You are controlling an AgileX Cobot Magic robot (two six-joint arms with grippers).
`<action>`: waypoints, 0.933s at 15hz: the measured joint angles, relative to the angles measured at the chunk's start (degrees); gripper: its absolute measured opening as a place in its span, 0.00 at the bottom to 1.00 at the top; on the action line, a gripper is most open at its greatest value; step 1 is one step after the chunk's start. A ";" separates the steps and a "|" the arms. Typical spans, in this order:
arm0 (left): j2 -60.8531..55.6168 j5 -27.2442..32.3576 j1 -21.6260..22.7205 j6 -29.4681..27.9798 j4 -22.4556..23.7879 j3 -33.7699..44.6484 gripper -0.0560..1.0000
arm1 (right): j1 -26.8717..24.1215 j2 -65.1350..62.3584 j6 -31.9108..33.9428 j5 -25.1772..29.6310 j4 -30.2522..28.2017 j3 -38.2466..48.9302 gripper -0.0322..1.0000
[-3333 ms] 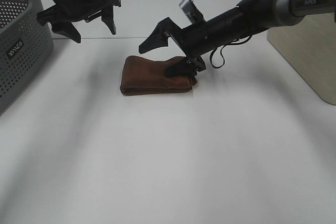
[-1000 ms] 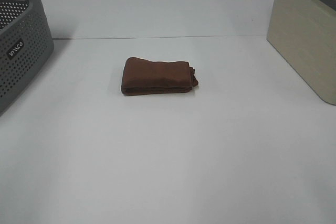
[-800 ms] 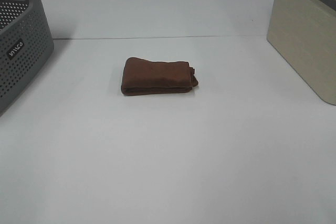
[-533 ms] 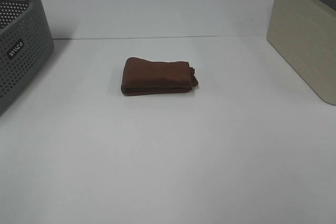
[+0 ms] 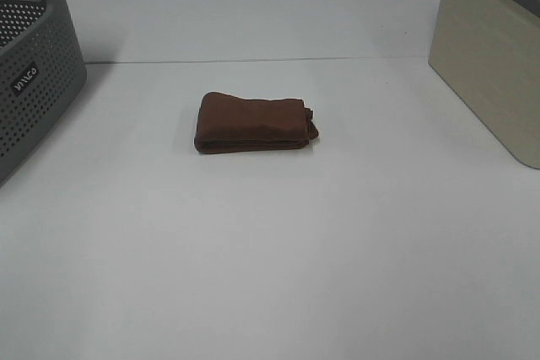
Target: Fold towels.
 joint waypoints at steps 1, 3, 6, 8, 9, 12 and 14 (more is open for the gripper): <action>0.00 -0.11 0.00 0.69 0.00 0.00 0.79 | 0.00 0.00 0.00 0.00 0.00 0.00 0.97; 0.00 -0.11 0.00 0.97 0.00 0.00 0.79 | 0.00 0.00 0.00 0.00 0.00 0.00 0.97; 0.00 -0.11 0.00 1.15 0.00 0.00 0.79 | 0.00 0.00 0.00 0.00 0.00 0.00 0.97; 0.00 -0.11 0.00 1.20 0.00 0.00 0.79 | 0.00 -0.06 0.06 0.00 0.00 0.00 0.97; 0.00 -0.11 0.00 1.20 0.00 0.00 0.79 | 0.00 -0.11 0.06 0.00 0.00 0.00 0.97; 0.00 -0.11 0.57 1.20 0.00 0.00 0.79 | 0.00 -0.11 0.06 0.00 -0.06 0.00 0.97; 0.00 -0.11 4.70 1.20 0.00 0.00 0.79 | -1.03 -0.11 0.06 0.00 -0.06 0.00 0.97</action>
